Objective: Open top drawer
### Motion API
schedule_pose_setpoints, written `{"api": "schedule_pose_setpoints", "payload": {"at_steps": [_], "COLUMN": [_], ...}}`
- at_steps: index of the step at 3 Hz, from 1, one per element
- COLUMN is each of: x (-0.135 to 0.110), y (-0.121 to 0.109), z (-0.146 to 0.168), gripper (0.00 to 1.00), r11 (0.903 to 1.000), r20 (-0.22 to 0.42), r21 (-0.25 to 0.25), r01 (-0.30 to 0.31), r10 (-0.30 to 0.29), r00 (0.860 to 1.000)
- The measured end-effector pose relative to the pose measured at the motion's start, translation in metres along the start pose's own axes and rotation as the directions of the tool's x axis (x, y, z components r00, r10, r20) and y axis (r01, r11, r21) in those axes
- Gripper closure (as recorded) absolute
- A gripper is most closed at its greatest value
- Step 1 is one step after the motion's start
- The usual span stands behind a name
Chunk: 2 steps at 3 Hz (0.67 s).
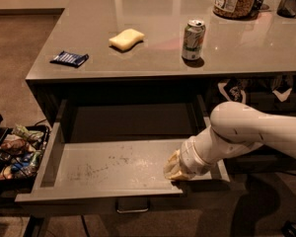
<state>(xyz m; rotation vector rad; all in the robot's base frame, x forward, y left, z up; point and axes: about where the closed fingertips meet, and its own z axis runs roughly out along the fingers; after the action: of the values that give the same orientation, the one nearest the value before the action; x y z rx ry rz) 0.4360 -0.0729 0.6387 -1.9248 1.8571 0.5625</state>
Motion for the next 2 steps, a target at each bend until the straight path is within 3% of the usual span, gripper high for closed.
{"api": "schedule_pose_setpoints", "payload": {"at_steps": [2], "x": [0.000], "y": [0.017], "z": [-0.007], "gripper": [1.00], "r11": [0.9994], "r20": [-0.007], "r21": [-0.003], "r01": [-0.034], "r10": [0.034], "r00": [0.999]}}
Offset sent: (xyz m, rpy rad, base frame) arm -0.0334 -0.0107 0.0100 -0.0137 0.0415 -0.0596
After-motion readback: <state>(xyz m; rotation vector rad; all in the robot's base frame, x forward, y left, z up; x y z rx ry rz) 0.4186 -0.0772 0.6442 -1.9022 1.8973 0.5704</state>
